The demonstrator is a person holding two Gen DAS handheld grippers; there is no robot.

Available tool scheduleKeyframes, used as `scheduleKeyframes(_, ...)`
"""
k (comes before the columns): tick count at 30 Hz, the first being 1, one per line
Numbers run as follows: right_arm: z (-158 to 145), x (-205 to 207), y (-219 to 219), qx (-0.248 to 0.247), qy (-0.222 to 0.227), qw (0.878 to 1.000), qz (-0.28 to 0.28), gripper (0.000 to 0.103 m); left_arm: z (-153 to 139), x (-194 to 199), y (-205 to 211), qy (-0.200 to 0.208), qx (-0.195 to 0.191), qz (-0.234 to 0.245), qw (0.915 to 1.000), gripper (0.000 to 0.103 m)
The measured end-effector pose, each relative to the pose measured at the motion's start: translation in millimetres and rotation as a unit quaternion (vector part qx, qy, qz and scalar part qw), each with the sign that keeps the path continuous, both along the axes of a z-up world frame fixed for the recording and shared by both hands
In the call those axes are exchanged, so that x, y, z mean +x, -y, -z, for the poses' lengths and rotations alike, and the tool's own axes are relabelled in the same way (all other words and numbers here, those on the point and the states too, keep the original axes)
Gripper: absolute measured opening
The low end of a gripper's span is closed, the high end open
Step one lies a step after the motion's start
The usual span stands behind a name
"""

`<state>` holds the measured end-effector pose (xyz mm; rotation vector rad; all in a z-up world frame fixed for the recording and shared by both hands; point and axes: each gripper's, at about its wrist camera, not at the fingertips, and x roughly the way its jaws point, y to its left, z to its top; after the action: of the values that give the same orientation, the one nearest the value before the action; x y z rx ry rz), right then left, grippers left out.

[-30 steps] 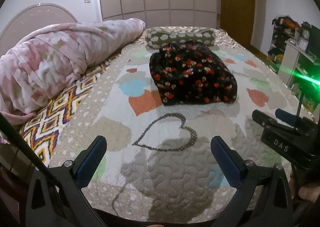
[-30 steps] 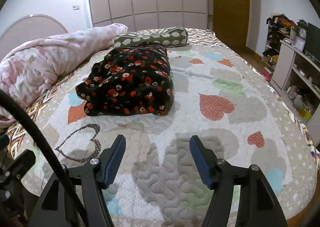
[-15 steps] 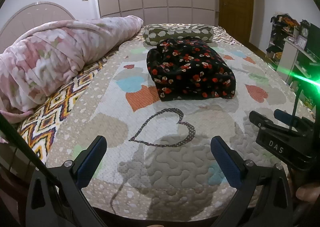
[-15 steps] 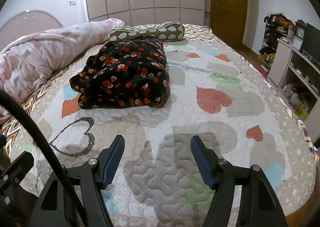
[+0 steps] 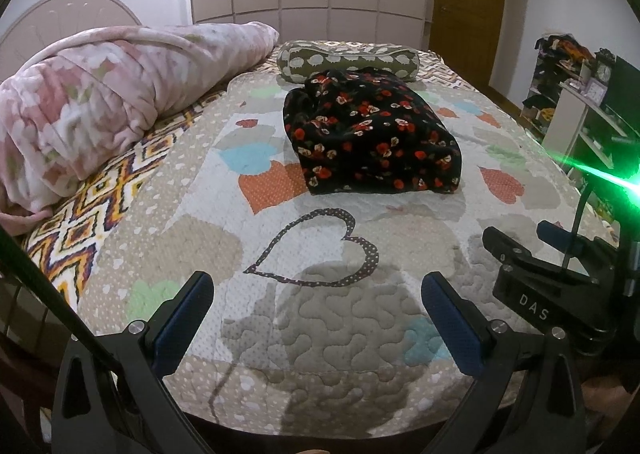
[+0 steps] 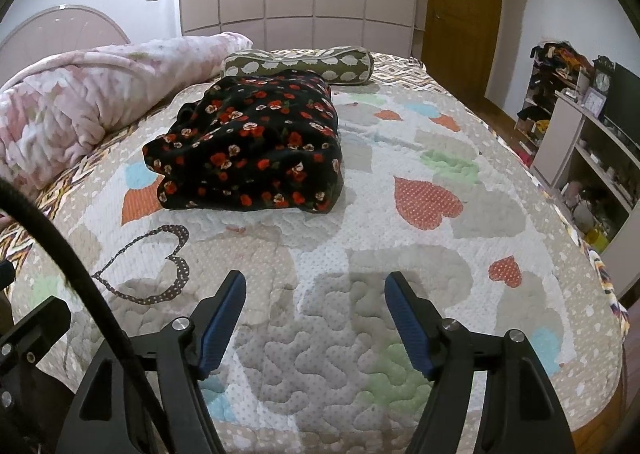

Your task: Fold large clothes

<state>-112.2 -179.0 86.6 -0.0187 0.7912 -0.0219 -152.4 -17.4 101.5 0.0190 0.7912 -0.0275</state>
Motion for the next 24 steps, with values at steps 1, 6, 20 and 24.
scheduleKeyframes(1,0.6,0.1,-0.2,0.000,-0.001,1.000,0.000,0.076,0.1,0.0,0.0,0.000,0.000,-0.001,1.0000,0.103)
scheduleKeyframes(6,2.8,0.5,-2.6,-0.001,-0.005,1.000,-0.002,0.076,0.5,0.0,-0.5,-0.001,0.000,-0.001,1.0000,0.103)
scheduleKeyframes(20,5.3,-1.0,-4.7,-0.001,-0.007,1.000,-0.002,0.077,7.0,3.1,-4.1,-0.019,-0.006,-0.011,0.9997,0.103)
scheduleKeyframes(24,7.2,-1.4,-5.2,-0.001,-0.008,1.000,-0.004,0.077,7.9,3.1,-4.7,-0.020,-0.006,-0.013,0.9997,0.103)
